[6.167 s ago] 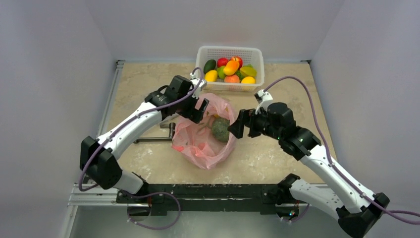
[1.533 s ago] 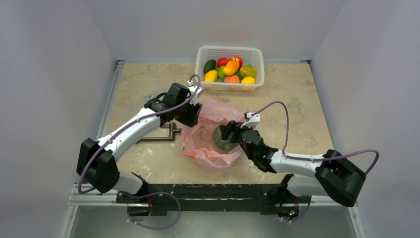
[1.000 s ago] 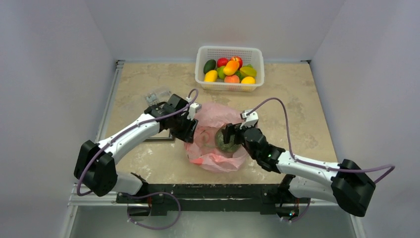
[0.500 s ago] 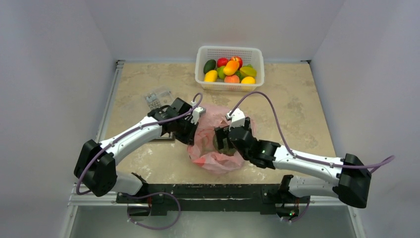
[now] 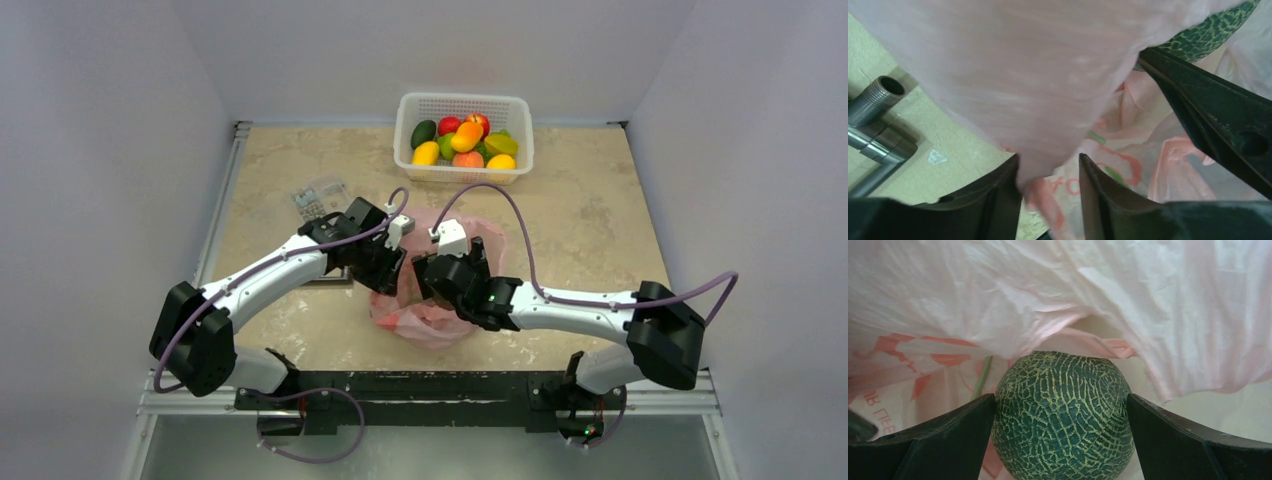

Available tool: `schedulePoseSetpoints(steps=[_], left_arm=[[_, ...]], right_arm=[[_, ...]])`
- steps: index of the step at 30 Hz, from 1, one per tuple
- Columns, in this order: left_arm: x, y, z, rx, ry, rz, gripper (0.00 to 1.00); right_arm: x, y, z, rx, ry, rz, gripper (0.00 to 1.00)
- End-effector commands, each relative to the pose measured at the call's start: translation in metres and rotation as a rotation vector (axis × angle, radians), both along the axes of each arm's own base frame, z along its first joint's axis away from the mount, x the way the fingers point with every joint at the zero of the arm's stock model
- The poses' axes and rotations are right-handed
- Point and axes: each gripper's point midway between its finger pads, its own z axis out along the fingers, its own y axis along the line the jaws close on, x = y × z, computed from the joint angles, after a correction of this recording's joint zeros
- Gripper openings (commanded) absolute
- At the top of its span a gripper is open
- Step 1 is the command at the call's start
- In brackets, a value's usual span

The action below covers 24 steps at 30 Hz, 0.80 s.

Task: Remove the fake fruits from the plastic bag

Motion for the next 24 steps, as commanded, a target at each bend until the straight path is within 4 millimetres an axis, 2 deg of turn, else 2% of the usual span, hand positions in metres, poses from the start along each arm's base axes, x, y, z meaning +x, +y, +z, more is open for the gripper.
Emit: schedulePoseSetpoints(steps=[1, 4, 6, 8, 10, 15, 19, 23, 24], left_arm=[[0.002, -0.01, 0.019, -0.067, -0.032, 0.012, 0.49], [-0.002, -0.012, 0.022, -0.085, 0.008, 0.06, 0.57], [-0.006, -0.009, 0.021, -0.081, 0.023, 0.086, 0.59], [-0.008, 0.001, 0.015, -0.043, 0.017, 0.106, 0.62], [-0.01, 0.011, 0.005, 0.018, 0.03, 0.121, 0.62], [-0.011, 0.01, -0.01, 0.05, 0.076, 0.115, 0.46], [-0.009, 0.003, -0.006, 0.039, 0.09, 0.086, 0.25], [-0.013, -0.001, 0.004, -0.035, 0.056, 0.082, 0.25], [-0.014, 0.0, 0.005, -0.042, 0.046, 0.088, 0.23]], right_arm=[[-0.021, -0.012, -0.056, -0.001, 0.162, -0.098, 0.99], [-0.019, 0.005, -0.048, 0.215, 0.127, -0.088, 0.99], [-0.015, 0.02, -0.035, 0.391, 0.085, -0.062, 0.97], [-0.009, 0.024, -0.033, 0.466, 0.074, -0.071, 0.97], [0.001, 0.018, -0.037, 0.51, 0.071, -0.124, 0.97], [0.019, -0.005, -0.04, 0.73, 0.058, -0.167, 0.97], [0.021, -0.006, -0.046, 0.714, 0.062, -0.169, 0.98], [0.017, -0.013, -0.046, 0.692, 0.057, -0.167, 0.99], [0.015, -0.016, -0.047, 0.677, 0.059, -0.163, 0.99]])
